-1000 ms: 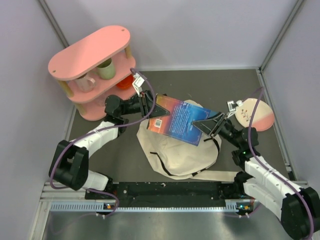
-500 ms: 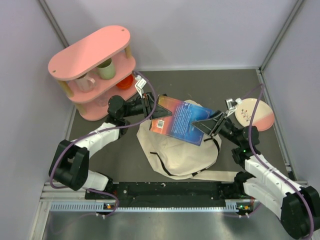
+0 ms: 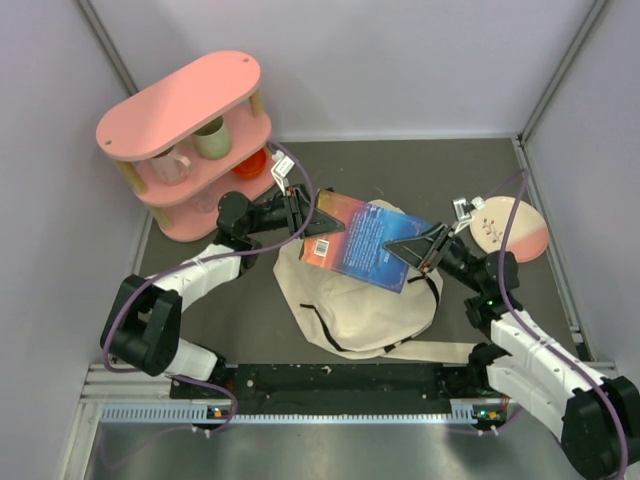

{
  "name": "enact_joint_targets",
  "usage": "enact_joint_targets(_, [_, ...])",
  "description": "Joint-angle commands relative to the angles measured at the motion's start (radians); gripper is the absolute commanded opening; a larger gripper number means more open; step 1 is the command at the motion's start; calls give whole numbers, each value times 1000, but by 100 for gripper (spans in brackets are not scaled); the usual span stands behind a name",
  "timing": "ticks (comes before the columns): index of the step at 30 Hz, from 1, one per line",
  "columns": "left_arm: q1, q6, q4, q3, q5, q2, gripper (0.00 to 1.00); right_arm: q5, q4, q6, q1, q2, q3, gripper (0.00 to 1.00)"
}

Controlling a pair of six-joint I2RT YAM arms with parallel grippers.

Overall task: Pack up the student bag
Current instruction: Adjust the book.

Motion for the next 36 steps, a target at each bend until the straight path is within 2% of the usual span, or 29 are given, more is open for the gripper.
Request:
enact_joint_targets(1, [-27, 6, 102, 39, -57, -13, 0, -16, 80, 3, 0, 10, 41, 10])
enact_joint_targets(3, [-29, 29, 69, 39, -63, -19, 0, 0, 58, 1, 0, 3, 39, 2])
enact_joint_targets(5, [-29, 78, -5, 39, -74, -34, 11, 10, 16, -20, 0, -7, 39, 0])
enact_joint_targets(6, [-27, 106, -55, 42, -77, -44, 30, 27, -12, -29, 0, -29, 41, 0])
enact_joint_targets(8, [-27, 235, -174, 54, -121, -91, 48, 64, -110, -89, 0, -62, 50, 0])
enact_joint_targets(9, [-27, 294, -357, 60, -161, -114, 59, 116, -233, -111, 0, -113, 61, 0])
enact_joint_targets(11, [-27, 459, -546, 72, -264, -190, 76, 184, -355, -176, 0, -167, 73, 0])
enact_joint_targets(12, [-27, 503, -686, 74, -404, -218, 82, 260, -506, -201, 0, -191, 94, 0])
enact_joint_targets(13, [-27, 537, -745, 69, -471, -244, 93, 294, -559, -223, -1, -240, 102, 0])
enact_joint_targets(15, [-26, 601, -809, 49, -624, -312, 98, 383, -658, -264, -3, -282, 128, 0])
enact_joint_targets(19, [-39, 664, -969, 22, -768, -381, 98, 541, -866, -290, -3, -418, 153, 0])
enact_joint_targets(20, [-61, 724, -1015, 37, -804, -383, 98, 573, -888, -298, -1, -446, 155, 0])
enact_joint_targets(21, [-131, 759, -1079, 55, -868, -378, 98, 645, -919, -301, -3, -472, 165, 0])
enact_joint_targets(22, [-177, 796, -1165, 75, -990, -369, 98, 691, -946, -301, -1, -493, 171, 0])
enact_joint_targets(23, [-221, 846, -1184, 98, -1031, -349, 98, 786, -1021, -304, -1, -533, 185, 0])
enact_joint_targets(24, [-290, 858, -1186, 100, -1031, -343, 98, 837, -1066, -307, -3, -547, 219, 0])
enact_joint_targets(26, [-337, 853, -1170, 88, -1013, -318, 98, 991, -1197, -319, -3, -576, 262, 0])
enact_joint_targets(31, [-450, 875, -1121, 65, -936, -263, 98, 1155, -1293, -433, -1, -627, 383, 0])
enact_joint_targets(36, [-535, 870, -1071, 115, -798, -111, 98, 1299, -1368, -536, -1, -644, 467, 0])
